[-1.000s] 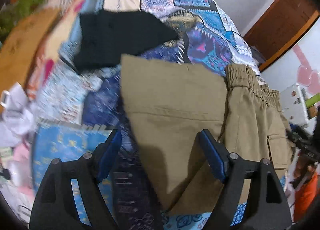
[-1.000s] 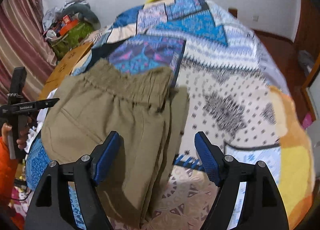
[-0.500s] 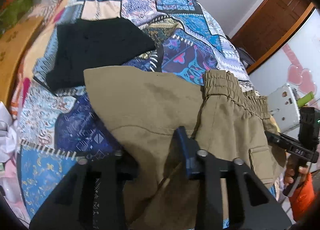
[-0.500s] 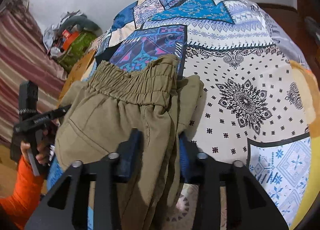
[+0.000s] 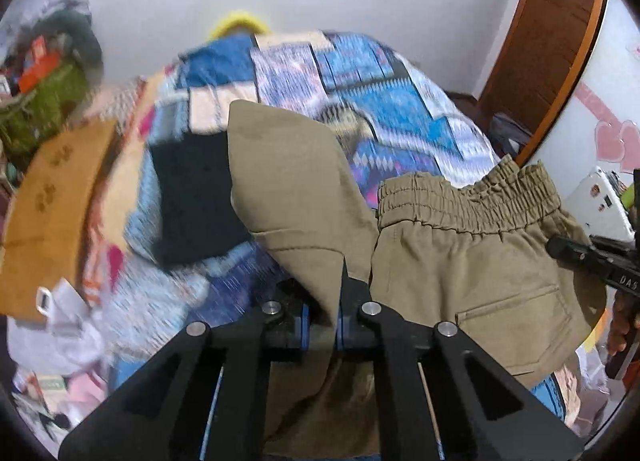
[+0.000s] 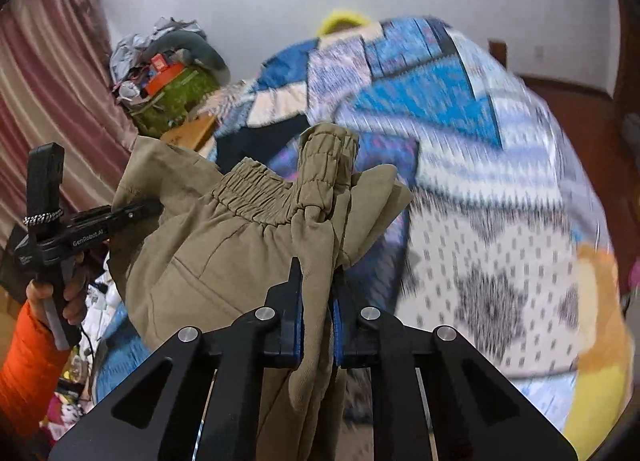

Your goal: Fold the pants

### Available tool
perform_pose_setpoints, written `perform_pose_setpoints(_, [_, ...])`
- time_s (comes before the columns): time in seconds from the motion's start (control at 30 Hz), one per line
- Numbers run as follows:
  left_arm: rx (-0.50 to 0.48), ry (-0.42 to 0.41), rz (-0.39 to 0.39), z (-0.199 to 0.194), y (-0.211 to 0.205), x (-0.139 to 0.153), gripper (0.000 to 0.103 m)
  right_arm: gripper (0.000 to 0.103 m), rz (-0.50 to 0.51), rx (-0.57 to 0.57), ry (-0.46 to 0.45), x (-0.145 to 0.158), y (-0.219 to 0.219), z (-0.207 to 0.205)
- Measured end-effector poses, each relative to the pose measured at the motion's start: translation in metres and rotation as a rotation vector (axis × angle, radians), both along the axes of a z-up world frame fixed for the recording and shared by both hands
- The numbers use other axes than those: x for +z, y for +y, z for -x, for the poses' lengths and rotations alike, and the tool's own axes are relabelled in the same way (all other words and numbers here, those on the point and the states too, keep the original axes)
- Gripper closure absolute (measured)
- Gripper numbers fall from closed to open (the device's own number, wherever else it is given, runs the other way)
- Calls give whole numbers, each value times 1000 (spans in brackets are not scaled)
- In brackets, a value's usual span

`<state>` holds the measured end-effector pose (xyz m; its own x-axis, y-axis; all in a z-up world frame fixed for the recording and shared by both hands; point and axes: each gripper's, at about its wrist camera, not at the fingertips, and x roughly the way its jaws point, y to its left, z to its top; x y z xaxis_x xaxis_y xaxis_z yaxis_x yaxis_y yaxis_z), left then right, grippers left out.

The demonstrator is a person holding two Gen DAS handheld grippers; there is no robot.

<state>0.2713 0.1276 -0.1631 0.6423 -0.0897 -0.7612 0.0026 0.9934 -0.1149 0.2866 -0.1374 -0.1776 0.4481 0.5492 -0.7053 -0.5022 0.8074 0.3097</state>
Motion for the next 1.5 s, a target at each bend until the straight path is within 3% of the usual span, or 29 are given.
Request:
perform_pose_setpoints(0.27, [78,-110,-18,-23,53,45,94,93,-47,29,-112,41,48,-51])
perform_pose_setpoints(0.5, [161,-142,17,-56,106,45,94,93,-81,60,-147,45,98,-95])
perform_pose_setpoints(0.83, [269,-62,47,-119,174,-19,94,93,-51,101,-79,-6,174,-167])
perform_pose_setpoints(1.13, [283,109,76,-165,205,-113,93,93,131,130,1,-74,215,-202])
perform_pose_setpoints(1.23, [298,159,50,-168,210,-139,89,92,191,140,10,-88,218,-200])
perform_pose_setpoints(1.4, [326,187,84,-157,220,-155,78,83,265,110,-33,-88,217,-192])
perform_pose_setpoints(1.5, [333,198,37,-147,218,-145,78,75,279,102,-31,-81,213,-185])
